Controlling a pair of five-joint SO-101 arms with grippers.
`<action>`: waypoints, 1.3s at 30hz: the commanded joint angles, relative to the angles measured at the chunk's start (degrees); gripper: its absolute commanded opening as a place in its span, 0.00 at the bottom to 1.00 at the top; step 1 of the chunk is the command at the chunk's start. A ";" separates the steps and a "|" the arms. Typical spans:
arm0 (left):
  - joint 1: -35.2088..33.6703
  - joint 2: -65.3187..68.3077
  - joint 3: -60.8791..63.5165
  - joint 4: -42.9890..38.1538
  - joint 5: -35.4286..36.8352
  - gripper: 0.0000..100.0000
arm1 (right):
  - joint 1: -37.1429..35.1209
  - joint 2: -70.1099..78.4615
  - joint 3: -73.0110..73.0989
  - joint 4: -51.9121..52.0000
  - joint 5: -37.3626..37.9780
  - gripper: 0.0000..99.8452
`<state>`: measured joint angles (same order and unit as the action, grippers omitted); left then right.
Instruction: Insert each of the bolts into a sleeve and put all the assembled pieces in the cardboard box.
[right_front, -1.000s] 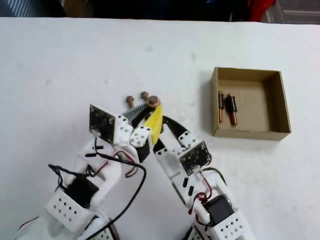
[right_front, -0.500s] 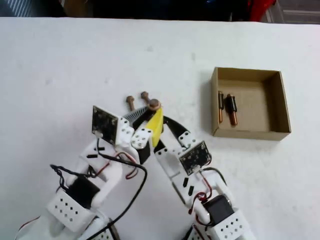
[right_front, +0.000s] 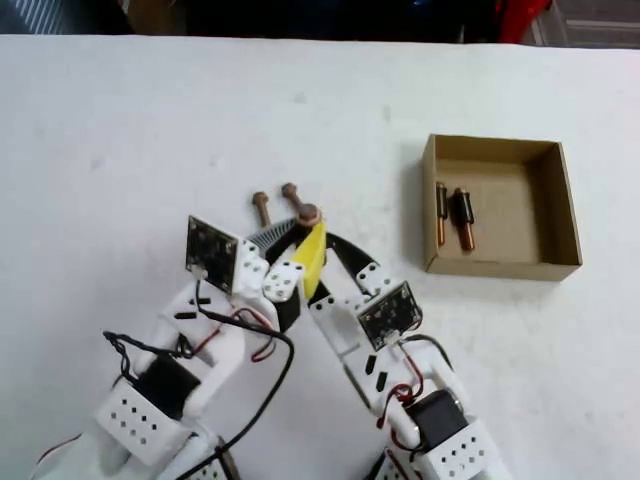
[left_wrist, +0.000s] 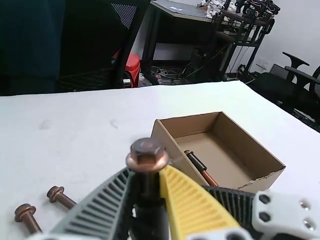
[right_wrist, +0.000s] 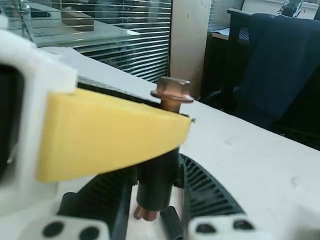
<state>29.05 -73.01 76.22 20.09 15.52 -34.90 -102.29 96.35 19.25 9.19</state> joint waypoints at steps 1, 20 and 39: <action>-0.84 0.66 -0.09 -0.35 -0.09 0.05 | 0.66 -0.75 0.53 -0.13 0.79 0.02; -1.71 0.66 -1.93 -1.23 -0.18 0.28 | 0.84 -0.75 0.53 2.24 1.23 0.02; -20.09 0.66 -7.56 6.15 -2.81 0.03 | 7.16 -0.75 0.53 2.33 1.23 0.02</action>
<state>11.65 -71.96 71.65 23.78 14.99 -28.40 -102.37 96.35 21.36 9.54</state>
